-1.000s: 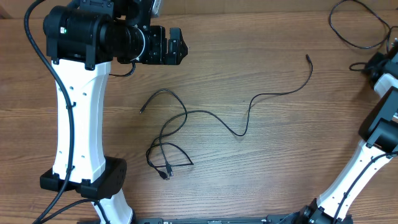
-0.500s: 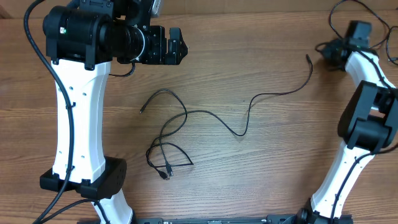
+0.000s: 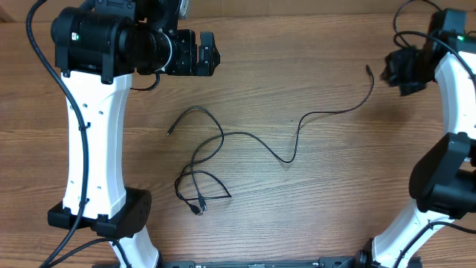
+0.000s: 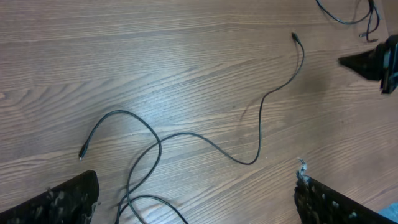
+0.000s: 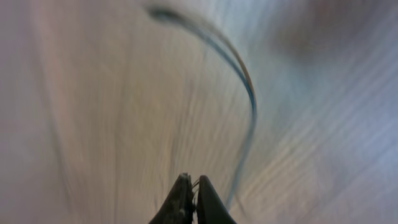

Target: Untangle cables

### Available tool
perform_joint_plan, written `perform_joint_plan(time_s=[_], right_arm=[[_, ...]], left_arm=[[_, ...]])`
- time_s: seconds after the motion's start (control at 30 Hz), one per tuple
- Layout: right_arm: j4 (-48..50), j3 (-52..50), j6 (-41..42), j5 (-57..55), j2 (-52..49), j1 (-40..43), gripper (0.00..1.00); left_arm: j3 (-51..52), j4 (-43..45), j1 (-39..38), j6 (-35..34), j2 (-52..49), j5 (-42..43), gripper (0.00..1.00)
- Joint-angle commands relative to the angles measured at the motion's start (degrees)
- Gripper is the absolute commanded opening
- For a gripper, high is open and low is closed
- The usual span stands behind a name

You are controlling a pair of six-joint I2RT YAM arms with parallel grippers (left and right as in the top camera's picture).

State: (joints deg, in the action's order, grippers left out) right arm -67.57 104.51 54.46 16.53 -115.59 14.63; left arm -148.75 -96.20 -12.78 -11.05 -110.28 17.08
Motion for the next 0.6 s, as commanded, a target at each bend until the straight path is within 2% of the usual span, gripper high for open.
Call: perform_joint_plan(time_s=[0.0, 0.13, 0.23, 0.37, 0.43, 0.57], right_arm=[[-4.7, -0.3, 3.5, 6.1, 0.0, -3.1, 0.04], [-9.1, -0.3, -1.8, 6.1, 0.0, -7.5, 0.04], [-11.4, -0.3, -8.9, 6.1, 0.0, -12.9, 0.04], [-11.8, -0.3, -29.0, 5.4, 0.0, -18.8, 0.04], [-13.9, -0.3, -30.2, -0.1, 0.1, -21.2, 0.04], [-18.0, -0.3, -25.8, -14.6, 0.1, -25.0, 0.04]], left_arm=[[-0.1, 0.2, 0.0, -0.5, 0.3, -0.8, 1.0], [-0.1, 0.6, 0.0, 0.4, 0.3, -1.1, 1.0], [-0.1, 0.5, 0.0, 0.3, 0.3, -1.0, 1.0], [-0.1, 0.0, 0.0, 0.8, 0.3, -1.0, 1.0], [-0.1, -0.6, 0.0, 0.9, 0.3, -1.0, 1.0], [-0.1, -0.6, 0.0, 2.1, 0.3, -1.0, 1.0]])
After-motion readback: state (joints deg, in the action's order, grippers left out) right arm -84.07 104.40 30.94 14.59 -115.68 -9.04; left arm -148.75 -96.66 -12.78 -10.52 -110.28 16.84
